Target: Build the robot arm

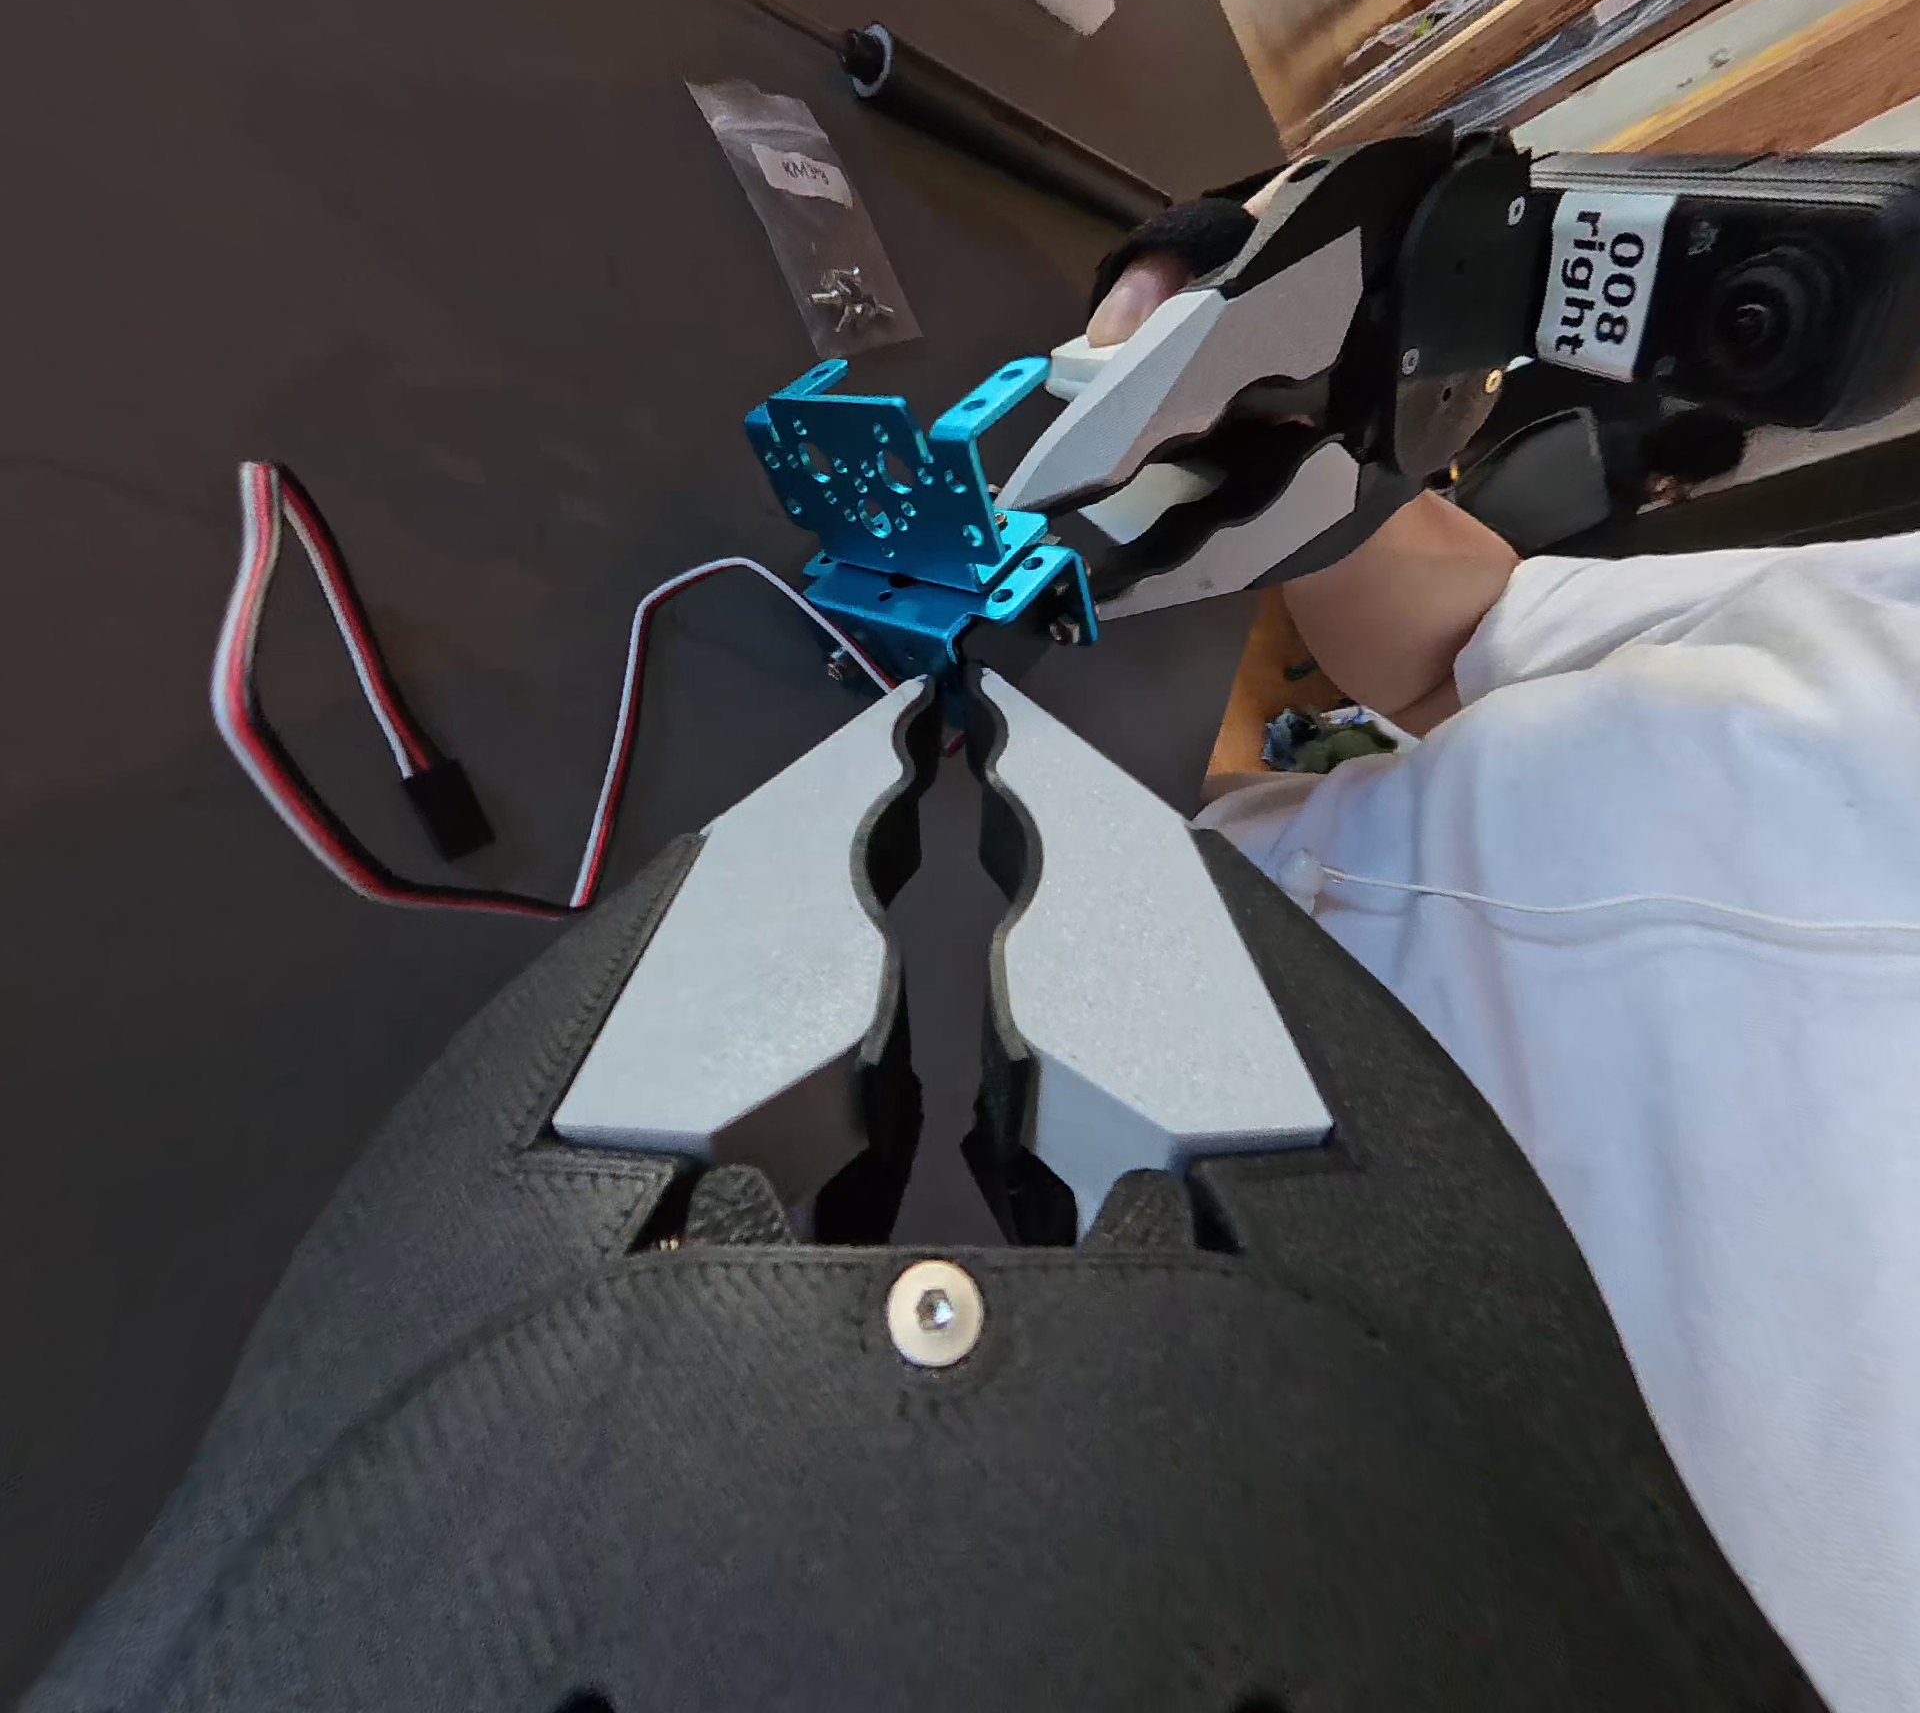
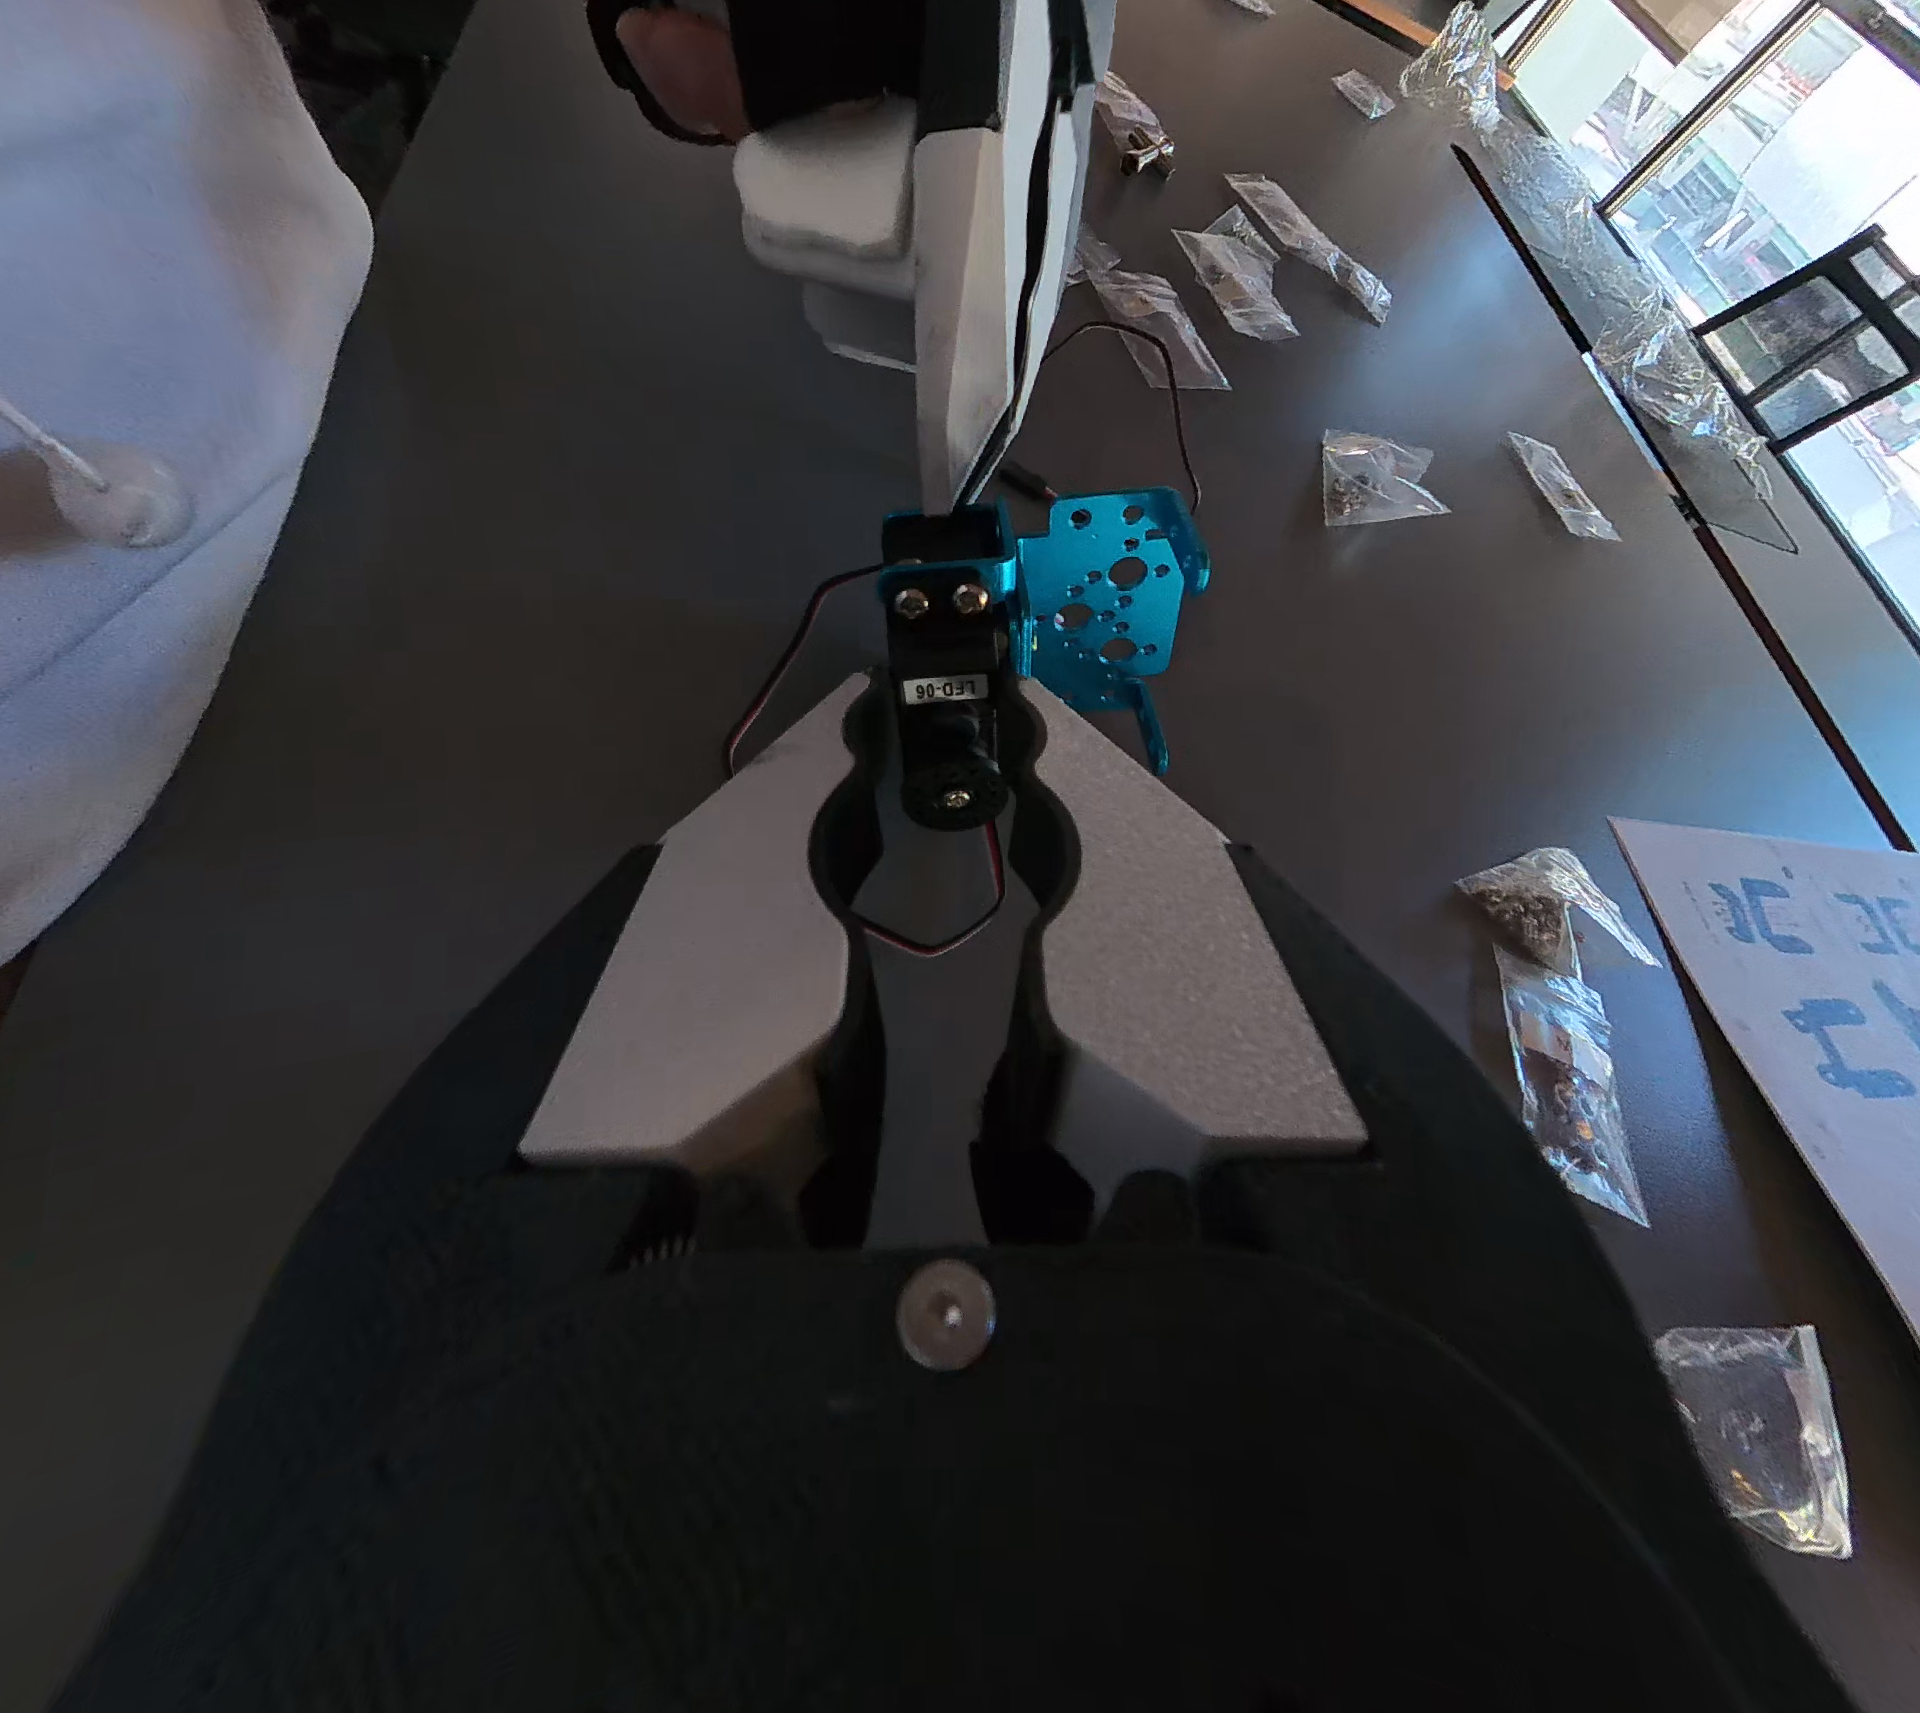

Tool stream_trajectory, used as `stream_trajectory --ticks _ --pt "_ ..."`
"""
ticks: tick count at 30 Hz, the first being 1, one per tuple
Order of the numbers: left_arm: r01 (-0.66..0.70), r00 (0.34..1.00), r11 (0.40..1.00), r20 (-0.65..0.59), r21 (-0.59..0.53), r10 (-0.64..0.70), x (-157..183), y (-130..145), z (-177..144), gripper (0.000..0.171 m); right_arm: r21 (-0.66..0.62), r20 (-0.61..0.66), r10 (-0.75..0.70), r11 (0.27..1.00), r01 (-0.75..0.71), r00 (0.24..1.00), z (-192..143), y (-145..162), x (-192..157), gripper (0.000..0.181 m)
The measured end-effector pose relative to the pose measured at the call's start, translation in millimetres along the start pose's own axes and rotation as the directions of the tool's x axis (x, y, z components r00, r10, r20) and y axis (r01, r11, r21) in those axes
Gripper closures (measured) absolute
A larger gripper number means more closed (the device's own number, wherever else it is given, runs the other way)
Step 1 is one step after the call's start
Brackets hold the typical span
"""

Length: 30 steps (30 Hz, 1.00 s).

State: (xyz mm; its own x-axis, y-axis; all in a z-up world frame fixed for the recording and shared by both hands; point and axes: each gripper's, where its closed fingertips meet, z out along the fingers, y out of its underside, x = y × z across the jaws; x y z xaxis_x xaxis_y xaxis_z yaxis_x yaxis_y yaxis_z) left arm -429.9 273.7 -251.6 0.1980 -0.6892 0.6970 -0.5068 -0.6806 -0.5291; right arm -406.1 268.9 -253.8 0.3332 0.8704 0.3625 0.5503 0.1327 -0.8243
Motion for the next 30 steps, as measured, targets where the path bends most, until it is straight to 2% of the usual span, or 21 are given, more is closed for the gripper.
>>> stream_trajectory --ticks 3,6,11,15,17,20,22,25,27,30 --pt "-0.037 0.999 0.998 -0.027 0.049 0.038 -0.5 -1.4 -5.2 0.166 0.000 -0.007 -0.028 1.000 0.028 1.000 -2.2 0.7 -0.2 0.161" --pt "-0.082 0.995 0.991 -0.042 0.110 0.087 -0.1 -4.7 -16.2 0.150 -0.028 -0.050 -0.179 0.984 0.178 0.982 -3.9 1.3 -3.2 0.161" --pt "-0.008 0.992 0.997 -0.122 0.078 0.017 0.5 4.9 -16.2 0.131 -0.107 -0.136 -0.481 0.876 0.470 0.866 4.7 -3.3 -7.2 0.162" --pt "-0.080 0.995 0.996 -0.057 0.032 0.081 -1.4 14.7 -6.7 0.111 -0.153 -0.167 -0.597 0.802 0.577 0.785 8.2 -7.7 -9.0 0.162" --pt "-0.097 0.994 0.995 -0.051 0.015 0.098 -2.1 17.6 -4.8 0.108 -0.153 -0.190 -0.623 0.783 0.603 0.759 6.4 -11.7 -4.6 0.162" --pt "-0.007 0.978 0.998 -0.209 0.062 0.020 8.6 10.3 -11.1 0.111 -0.171 -0.222 -0.666 0.746 0.644 0.712 2.8 -22.6 5.5 0.162" --pt "0.088 0.938 0.987 -0.346 0.131 -0.037 13.6 -3.0 -25.4 0.119 -0.161 -0.245 -0.683 0.729 0.665 0.689 1.3 -36.2 8.9 0.163" --pt "0.202 0.879 0.958 -0.469 0.203 -0.086 8.8 -20.1 -46.8 0.123 -0.178 -0.277 -0.744 0.662 0.728 0.608 3.3 -54.5 11.5 0.163" --pt "0.270 0.826 0.944 -0.550 0.190 -0.125 10.7 -26.2 -56.3 0.122 -0.199 -0.279 -0.791 0.602 0.773 0.545 8.0 -62.4 10.5 0.163" --pt "0.341 0.744 0.934 -0.638 0.108 -0.198 14.7 -26.7 -60.7 0.121 -0.214 -0.275 -0.846 0.516 0.829 0.456 16.7 -72.3 6.7 0.163"
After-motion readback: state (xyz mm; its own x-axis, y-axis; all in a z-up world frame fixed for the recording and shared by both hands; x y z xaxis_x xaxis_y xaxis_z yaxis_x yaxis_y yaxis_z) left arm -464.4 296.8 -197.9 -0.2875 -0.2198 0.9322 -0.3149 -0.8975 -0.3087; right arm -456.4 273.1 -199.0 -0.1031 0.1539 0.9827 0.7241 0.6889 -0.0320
